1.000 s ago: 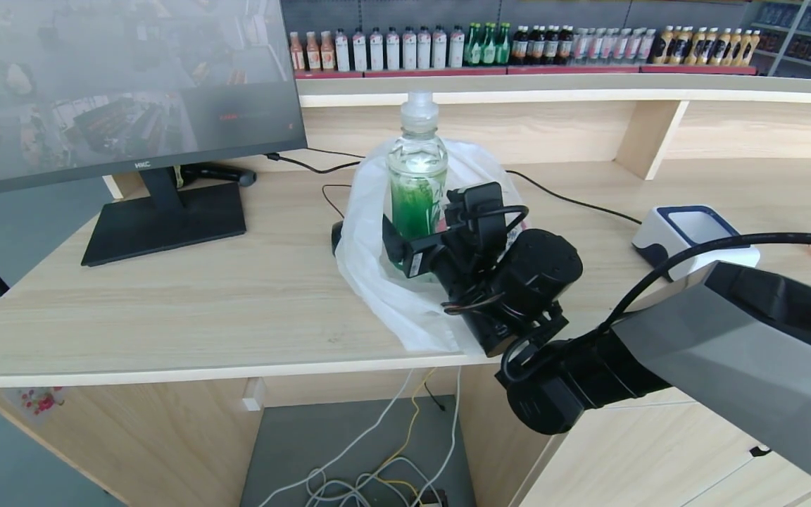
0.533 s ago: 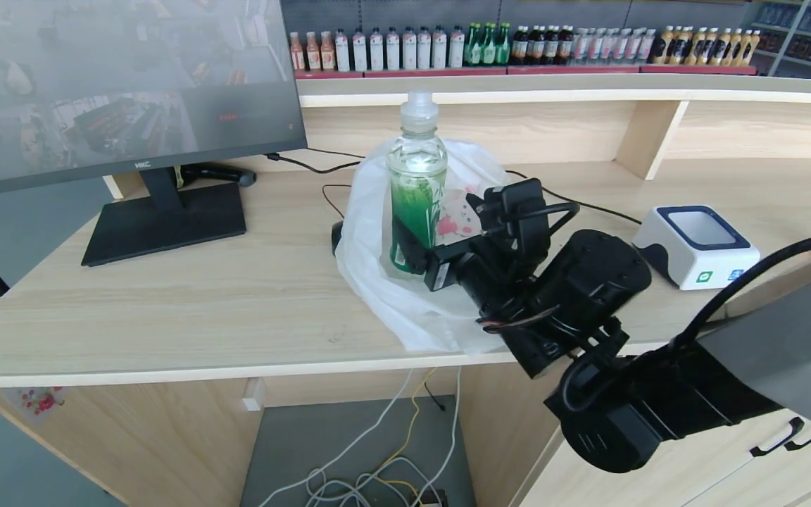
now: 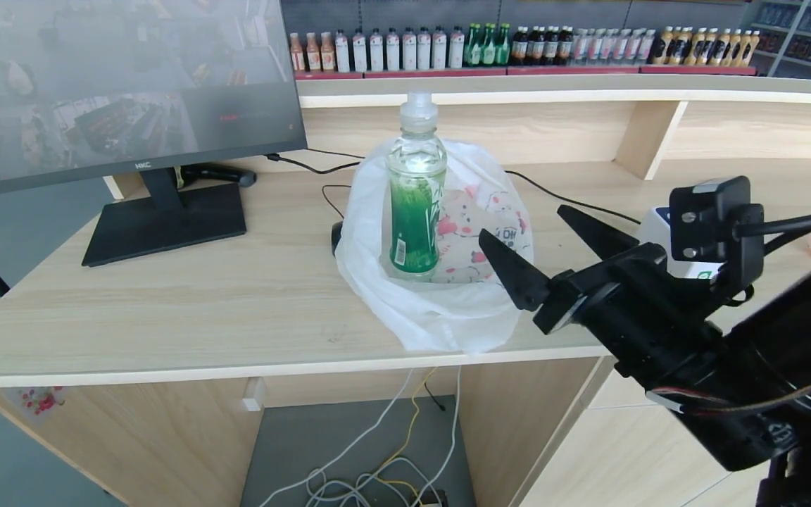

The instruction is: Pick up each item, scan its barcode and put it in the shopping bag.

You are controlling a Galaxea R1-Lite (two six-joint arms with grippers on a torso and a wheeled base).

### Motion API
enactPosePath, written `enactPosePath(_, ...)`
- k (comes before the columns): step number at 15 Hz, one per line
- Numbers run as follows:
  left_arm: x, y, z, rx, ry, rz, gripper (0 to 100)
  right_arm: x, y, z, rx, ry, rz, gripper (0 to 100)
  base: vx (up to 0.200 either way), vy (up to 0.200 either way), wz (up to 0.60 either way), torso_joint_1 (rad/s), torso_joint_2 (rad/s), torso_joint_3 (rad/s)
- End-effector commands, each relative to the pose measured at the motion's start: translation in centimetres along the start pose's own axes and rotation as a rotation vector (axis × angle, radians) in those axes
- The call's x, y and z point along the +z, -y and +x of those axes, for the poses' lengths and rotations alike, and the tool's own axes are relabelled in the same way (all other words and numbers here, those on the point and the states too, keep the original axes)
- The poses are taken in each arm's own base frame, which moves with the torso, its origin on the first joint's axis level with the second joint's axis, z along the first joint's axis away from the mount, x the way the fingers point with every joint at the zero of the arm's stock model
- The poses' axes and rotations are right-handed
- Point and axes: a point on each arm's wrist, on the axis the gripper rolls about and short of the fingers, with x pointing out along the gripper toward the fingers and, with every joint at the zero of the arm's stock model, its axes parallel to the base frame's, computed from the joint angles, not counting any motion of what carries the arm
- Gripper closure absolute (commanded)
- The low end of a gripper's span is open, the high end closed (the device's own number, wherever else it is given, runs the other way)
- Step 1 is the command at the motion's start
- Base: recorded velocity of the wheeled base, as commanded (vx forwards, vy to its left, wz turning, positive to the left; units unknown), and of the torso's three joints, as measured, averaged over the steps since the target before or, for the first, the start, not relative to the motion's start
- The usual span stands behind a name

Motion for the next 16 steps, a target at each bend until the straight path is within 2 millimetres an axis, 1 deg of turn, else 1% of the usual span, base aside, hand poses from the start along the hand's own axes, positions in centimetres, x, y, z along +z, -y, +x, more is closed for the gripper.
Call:
enactPosePath(1,0.0,0.0,0.0,0.0,0.0,0.0,0,1.6,0.8,-3.1,-0.002,0.031,0.031,0,0.0,0.0,0.0,0.0,0.0,0.0)
enactPosePath(2,0.0,0.0,0.0,0.001,0.0,0.0,0,1.7,0.9,-3.7,-0.003,0.029,0.032,0,0.0,0.0,0.0,0.0,0.0,0.0)
enactPosePath(3,0.0,0.0,0.0,0.001,0.0,0.0,0,1.2,1.1,-4.9,-0.001,-0.004,0.028,0,0.0,0.0,0.0,0.0,0.0,0.0)
enactPosePath(5,0.0,0.0,0.0,0.001,0.0,-0.001,0,0.3,1.7,-8.1,0.0,-0.062,0.016,0,0.0,0.0,0.0,0.0,0.0,0.0)
enactPosePath(7,0.0,0.0,0.0,0.001,0.0,-0.003,0,0.4,2.3,-10.5,-0.004,-0.079,0.024,0,0.0,0.0,0.0,0.0,0.0,0.0)
enactPosePath(8,0.0,0.0,0.0,0.001,0.0,-0.003,0,0.6,2.5,-11.3,-0.006,-0.074,0.026,0,0.0,0.0,0.0,0.0,0.0,0.0)
enactPosePath(9,0.0,0.0,0.0,0.001,0.0,-0.001,0,0.7,2.8,-12.3,-0.01,-0.074,0.025,0,0.0,-0.2,0.0,0.002,0.0,0.007)
enactPosePath(10,0.0,0.0,0.0,0.001,0.0,-0.003,0,0.8,3.0,-12.9,-0.016,-0.074,0.023,0,0.0,-0.2,0.0,-0.002,0.0,0.002)
enactPosePath(11,0.0,0.0,0.0,0.001,0.0,-0.006,0,0.9,3.0,-13.0,-0.018,-0.068,0.025,0,0.0,-0.2,0.0,-0.012,-0.01,0.007)
enactPosePath(16,0.0,0.0,0.0,0.001,0.0,-0.005,0,0.3,3.1,-12.6,-0.031,-0.098,0.009,0,0.0,-0.2,0.0,0.005,0.0,0.002)
